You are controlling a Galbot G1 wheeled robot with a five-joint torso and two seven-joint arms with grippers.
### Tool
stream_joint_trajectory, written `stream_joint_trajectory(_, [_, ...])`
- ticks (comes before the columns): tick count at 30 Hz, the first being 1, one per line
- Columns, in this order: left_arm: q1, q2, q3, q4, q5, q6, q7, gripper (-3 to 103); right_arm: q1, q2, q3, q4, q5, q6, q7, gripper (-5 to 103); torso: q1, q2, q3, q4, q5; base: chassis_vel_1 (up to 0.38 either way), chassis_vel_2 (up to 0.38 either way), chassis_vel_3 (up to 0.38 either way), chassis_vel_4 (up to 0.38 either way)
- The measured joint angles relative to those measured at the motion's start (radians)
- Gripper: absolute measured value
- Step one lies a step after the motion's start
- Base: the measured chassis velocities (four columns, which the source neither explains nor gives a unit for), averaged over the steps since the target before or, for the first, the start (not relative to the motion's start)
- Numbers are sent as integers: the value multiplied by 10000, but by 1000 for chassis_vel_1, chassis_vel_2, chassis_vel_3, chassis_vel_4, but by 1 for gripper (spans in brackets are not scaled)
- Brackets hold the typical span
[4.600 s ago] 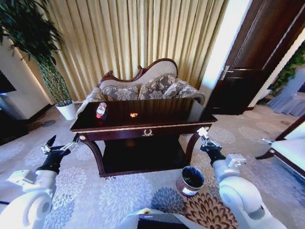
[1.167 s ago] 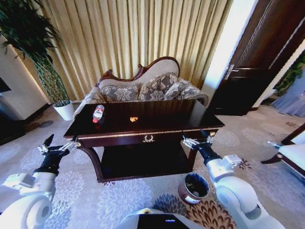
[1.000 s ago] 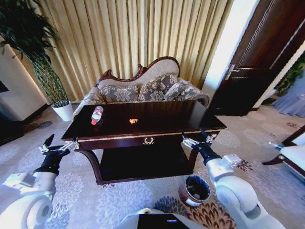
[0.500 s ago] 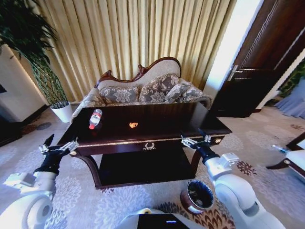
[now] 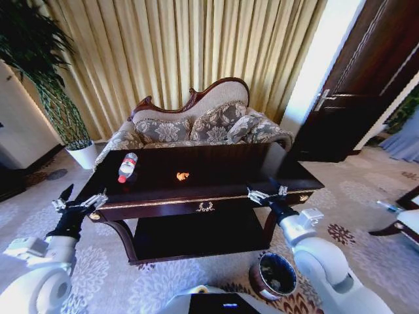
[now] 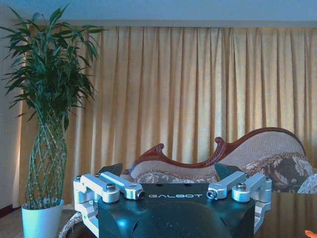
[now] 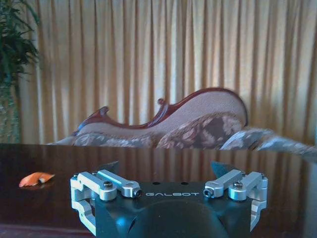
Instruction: Move to the front of the table and place the trash on the table into the trash bin.
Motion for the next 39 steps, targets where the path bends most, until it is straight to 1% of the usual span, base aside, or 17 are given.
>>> stream_joint_trajectory(2, [-2, -41, -14, -6, 0, 2, -34, 100, 412, -373, -197, -393, 449, -117, -176, 100, 0, -1, 1, 0, 1, 0, 0, 0, 0])
stream_joint_trajectory(3, [-2, -41, -14, -6, 0, 2, -34, 100, 412, -373, -197, -393, 449, -117, -176, 100, 0, -1, 1, 0, 1, 0, 0, 0, 0])
stream_joint_trajectory(6, [-24, -61, -16, -6, 14, 39, -98, 100, 968, -861, -425, -921, 790, -172, -454, 100, 2, -1, 2, 0, 0, 0, 0, 0, 0])
stream_joint_trajectory(9, [-58, -88, 0, -7, 71, 123, -131, 100, 2192, -1444, -1063, -1694, 1454, -354, -584, 100, 1, -1, 2, -1, 1, 0, 0, 0, 0])
stream_joint_trajectory(11, [-61, -91, 6, -5, 88, 130, -141, 100, 2479, -1525, -1248, -1828, 1531, -366, -576, 100, 1, -1, 2, 0, 0, 0, 0, 0, 0])
stream_joint_trajectory(12, [-68, -92, 22, 6, 109, 138, -136, 100, 2814, -1611, -1481, -1983, 1620, -388, -574, 100, 1, -1, 2, 0, 0, 0, 0, 0, 0])
stream_joint_trajectory(14, [-102, -84, 64, 104, 205, 148, -139, 100, 4082, -1822, -2535, -2493, 1980, -524, -481, 100, 2, -2, 3, 3, 3, 0, 0, 0, 0])
stream_joint_trajectory(15, [-102, -84, 64, 104, 205, 148, -139, 100, 4082, -1822, -2535, -2493, 1980, -524, -481, 100, 2, -2, 3, 3, 3, 0, 0, 0, 0])
stream_joint_trajectory(17, [-134, -81, 74, 152, 239, 156, -147, 100, 4950, -1838, -3233, -2800, 2298, -670, -354, 100, 3, -2, 3, 2, -3, 0, 0, 0, 0])
stream_joint_trajectory(19, [-171, -88, 72, 213, 280, 181, -197, 100, 6239, -1614, -4392, -3310, 2739, -1019, -62, 100, 3, -2, 3, -3, 2, 0, 0, 0, 0])
stream_joint_trajectory(20, [-171, -88, 72, 213, 280, 181, -197, 100, 6239, -1614, -4392, -3310, 2739, -1019, -62, 100, 3, -2, 3, -3, 2, 0, 0, 0, 0])
stream_joint_trajectory(22, [-178, -92, 71, 261, 324, 185, -205, 100, 6939, -1449, -4973, -3579, 2818, -1097, 87, 100, 2, -2, 3, 3, -2, 0, 0, 0, 0])
stream_joint_trajectory(24, [-198, -92, 59, 366, 378, 186, -223, 100, 8063, -1097, -6061, -4029, 2886, -1246, 369, 100, 3, -2, 3, 1, -1, 0, 0, 0, 0])
stream_joint_trajectory(26, [-203, -92, 54, 377, 380, 186, -225, 100, 8244, -1035, -6238, -4099, 2892, -1265, 423, 100, 2, -2, 3, 1, -3, 0, 0, 0, 0])
stream_joint_trajectory(27, [-212, -89, 37, 404, 382, 189, -244, 100, 8750, -776, -6769, -4346, 2895, -1337, 558, 100, 3, -2, 3, 2, -6, 0, 0, 0, 0])
stream_joint_trajectory(33, [-213, -80, 5, 455, 381, 197, -278, 100, 9400, -211, -7592, -4932, 2864, -1487, 790, 100, 3, -2, 3, 0, -2, 0, 0, 0, 0])
stream_joint_trajectory(39, [-207, -131, 3, 514, 389, 200, -285, 100, 9660, 355, -8078, -5226, 3048, -1732, 1717, 100, 3, -2, 3, 0, -3, 0, 0, 0, 0])
